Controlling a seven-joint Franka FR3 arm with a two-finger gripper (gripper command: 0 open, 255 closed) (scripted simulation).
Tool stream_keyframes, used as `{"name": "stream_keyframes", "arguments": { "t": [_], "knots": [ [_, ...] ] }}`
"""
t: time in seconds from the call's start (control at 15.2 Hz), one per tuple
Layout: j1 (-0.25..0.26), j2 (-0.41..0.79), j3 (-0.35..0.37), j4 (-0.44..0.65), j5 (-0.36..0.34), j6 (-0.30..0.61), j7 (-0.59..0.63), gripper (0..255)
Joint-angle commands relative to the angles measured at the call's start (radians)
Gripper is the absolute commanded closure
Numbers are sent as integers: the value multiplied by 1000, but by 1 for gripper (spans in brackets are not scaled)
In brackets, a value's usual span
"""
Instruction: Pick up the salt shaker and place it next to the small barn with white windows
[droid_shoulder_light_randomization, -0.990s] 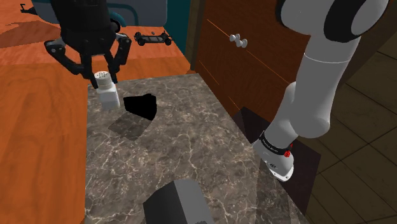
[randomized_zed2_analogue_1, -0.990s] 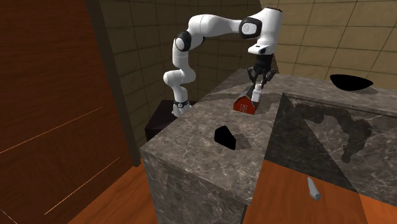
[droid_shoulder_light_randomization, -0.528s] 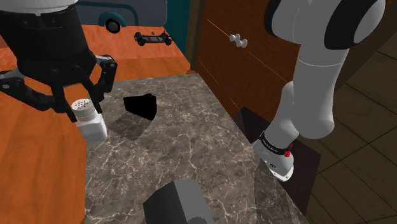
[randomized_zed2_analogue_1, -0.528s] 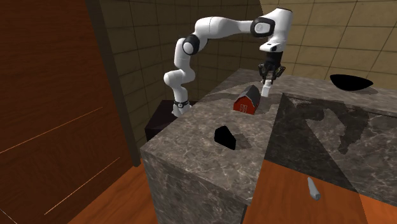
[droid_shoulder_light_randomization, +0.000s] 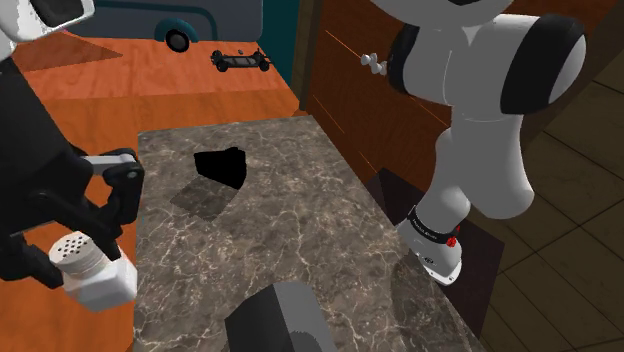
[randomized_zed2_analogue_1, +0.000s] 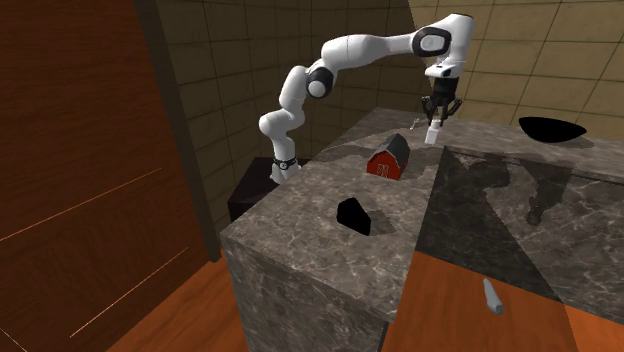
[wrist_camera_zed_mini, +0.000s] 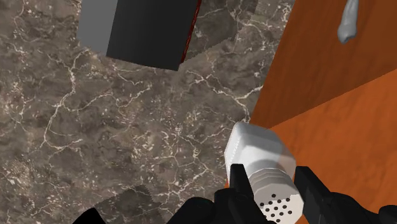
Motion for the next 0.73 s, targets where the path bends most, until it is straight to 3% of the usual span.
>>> {"name": "stream_keyframes", "arguments": {
  "t": [0.0, 0.07, 0.33, 0.66],
  "knots": [
    [83, 73, -8, 121, -36, -48, 33, 255],
    [149, 136, -20, 237, -63, -95, 44, 255],
    [86, 73, -6, 59, -34, 10, 60, 255],
    [40, 34, 4, -83, -16, 106, 71, 255]
  ]
}}
